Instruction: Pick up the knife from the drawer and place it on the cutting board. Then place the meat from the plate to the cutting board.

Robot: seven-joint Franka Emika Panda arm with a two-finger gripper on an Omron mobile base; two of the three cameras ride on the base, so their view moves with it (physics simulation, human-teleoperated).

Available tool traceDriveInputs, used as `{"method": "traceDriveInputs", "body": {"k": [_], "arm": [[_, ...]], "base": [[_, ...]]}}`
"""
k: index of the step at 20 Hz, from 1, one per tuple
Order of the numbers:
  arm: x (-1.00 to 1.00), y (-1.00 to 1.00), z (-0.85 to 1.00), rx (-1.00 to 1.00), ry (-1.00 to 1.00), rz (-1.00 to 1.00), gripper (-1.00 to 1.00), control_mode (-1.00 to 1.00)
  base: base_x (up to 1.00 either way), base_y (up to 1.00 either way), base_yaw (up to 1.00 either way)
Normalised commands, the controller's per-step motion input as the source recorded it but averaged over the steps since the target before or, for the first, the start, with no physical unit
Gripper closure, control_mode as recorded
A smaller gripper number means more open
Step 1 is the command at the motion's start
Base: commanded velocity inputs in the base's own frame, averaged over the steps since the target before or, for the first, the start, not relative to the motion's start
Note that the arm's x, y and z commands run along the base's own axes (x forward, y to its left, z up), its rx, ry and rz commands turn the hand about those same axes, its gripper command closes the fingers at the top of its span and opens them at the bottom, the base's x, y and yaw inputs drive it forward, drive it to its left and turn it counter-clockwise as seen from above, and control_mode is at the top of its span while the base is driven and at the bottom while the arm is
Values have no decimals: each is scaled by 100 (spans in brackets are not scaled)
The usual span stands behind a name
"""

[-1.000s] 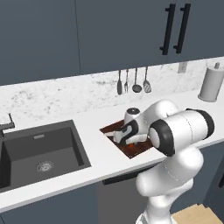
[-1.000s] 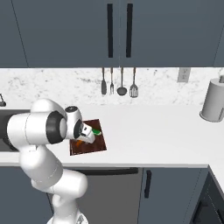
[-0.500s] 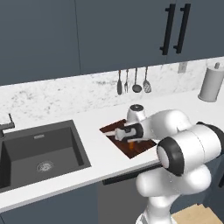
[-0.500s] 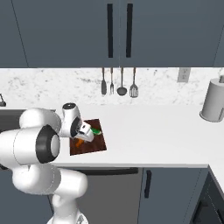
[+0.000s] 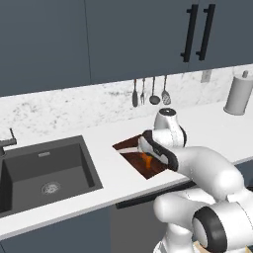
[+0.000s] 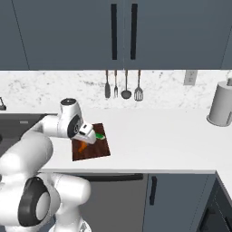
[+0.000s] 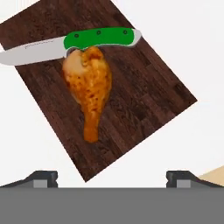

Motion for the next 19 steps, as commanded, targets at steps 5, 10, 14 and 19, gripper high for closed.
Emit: {"method": "traceDriveInputs", "body": {"k": [5, 10, 14, 19], "arm": [[-43, -13, 38, 4, -1, -2, -100, -100], [-25, -32, 16, 9, -10, 0, -100, -100], [-9, -29, 77, 6, -15, 0, -100, -100], [-34, -24, 100, 0, -12, 0, -100, -100]], "base": [[0, 0, 0], [0, 0, 0], [0, 0, 0], [0, 0, 0]]}}
